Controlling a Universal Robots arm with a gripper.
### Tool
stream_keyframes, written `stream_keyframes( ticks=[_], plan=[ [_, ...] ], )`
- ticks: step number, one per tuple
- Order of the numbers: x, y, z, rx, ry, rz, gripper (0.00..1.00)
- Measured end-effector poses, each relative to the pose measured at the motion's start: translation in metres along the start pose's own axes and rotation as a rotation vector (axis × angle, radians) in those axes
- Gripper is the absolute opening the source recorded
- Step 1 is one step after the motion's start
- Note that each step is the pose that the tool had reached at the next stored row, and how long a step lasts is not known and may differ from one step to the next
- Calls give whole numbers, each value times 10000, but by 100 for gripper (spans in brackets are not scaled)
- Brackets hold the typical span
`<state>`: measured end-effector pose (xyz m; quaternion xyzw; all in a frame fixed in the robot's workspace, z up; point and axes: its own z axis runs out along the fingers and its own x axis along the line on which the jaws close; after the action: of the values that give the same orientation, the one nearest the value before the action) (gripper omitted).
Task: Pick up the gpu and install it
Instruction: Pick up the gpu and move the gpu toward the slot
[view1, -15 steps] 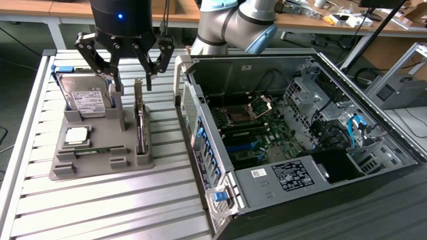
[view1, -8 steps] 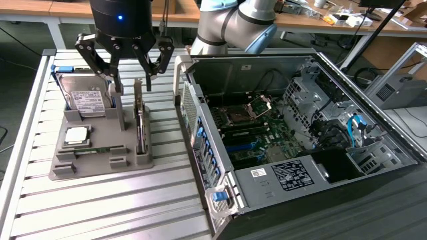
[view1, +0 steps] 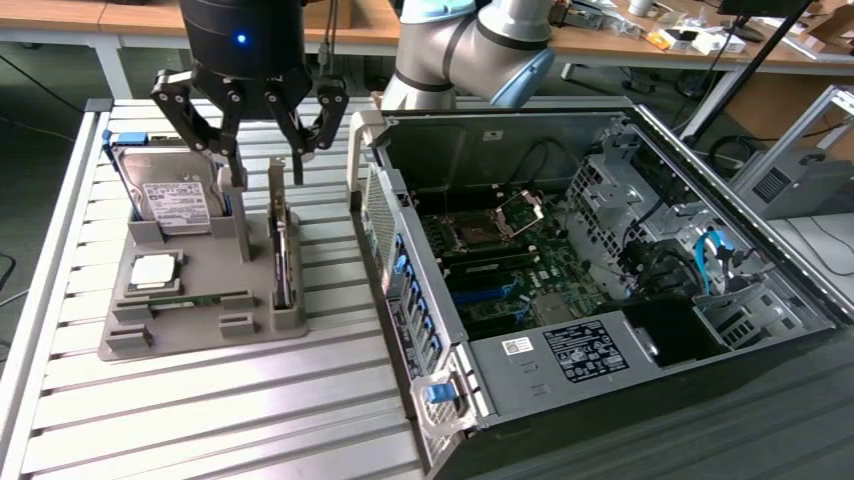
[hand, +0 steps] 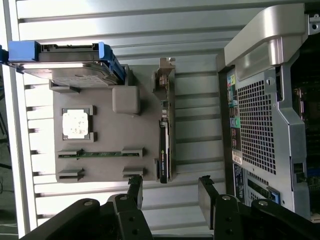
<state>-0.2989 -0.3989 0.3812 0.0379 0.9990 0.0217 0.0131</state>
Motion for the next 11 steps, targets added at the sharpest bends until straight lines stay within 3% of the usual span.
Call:
stream_keyframes(
  ticks=[11],
  plan=[
    [1,-1,23,0,1,0,57]
  ],
)
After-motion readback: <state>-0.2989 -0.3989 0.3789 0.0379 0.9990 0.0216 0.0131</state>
